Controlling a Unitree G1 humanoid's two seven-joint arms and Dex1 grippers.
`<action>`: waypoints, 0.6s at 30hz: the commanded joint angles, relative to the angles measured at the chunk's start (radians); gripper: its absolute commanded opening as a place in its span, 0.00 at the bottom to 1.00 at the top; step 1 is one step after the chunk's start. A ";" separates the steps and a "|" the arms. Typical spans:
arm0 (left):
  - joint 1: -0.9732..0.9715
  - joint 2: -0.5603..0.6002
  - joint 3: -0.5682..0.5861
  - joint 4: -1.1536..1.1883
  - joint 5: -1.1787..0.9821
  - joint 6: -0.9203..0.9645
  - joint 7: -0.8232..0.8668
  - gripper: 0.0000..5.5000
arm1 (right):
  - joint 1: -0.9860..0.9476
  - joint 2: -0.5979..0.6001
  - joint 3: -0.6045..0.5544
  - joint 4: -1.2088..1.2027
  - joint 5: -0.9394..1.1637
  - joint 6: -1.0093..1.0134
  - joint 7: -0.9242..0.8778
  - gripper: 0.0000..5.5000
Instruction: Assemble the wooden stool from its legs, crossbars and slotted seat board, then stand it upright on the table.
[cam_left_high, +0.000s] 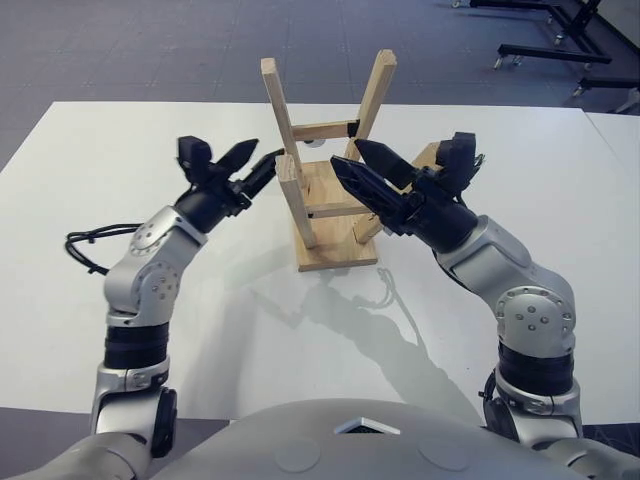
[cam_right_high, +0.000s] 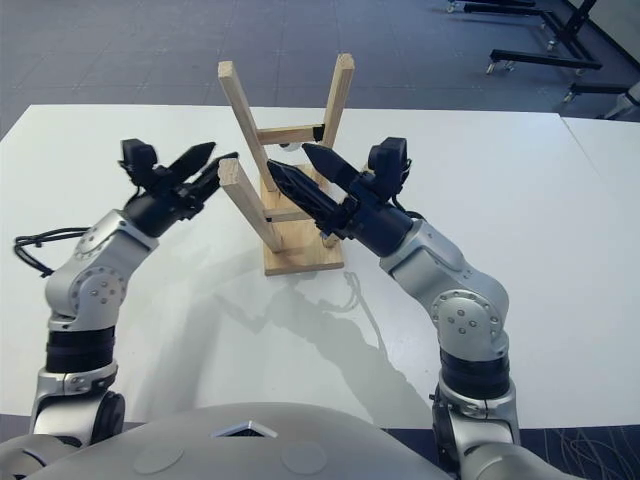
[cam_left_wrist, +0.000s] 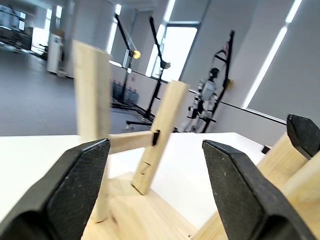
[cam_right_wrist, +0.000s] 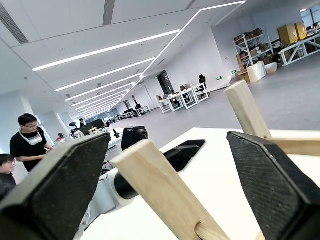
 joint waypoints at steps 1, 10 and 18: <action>0.000 0.001 -0.086 -0.004 0.062 0.009 -0.050 0.61 | 0.015 0.012 -0.042 0.079 -0.050 -0.030 -0.014 0.78; -0.090 -0.052 -0.252 0.007 0.146 0.072 -0.079 0.61 | -0.074 0.016 -0.154 0.159 -0.081 -0.108 0.021 0.78; -0.160 -0.101 -0.366 0.012 0.179 0.147 -0.131 0.61 | -0.236 -0.008 -0.216 0.186 -0.065 -0.119 0.046 0.78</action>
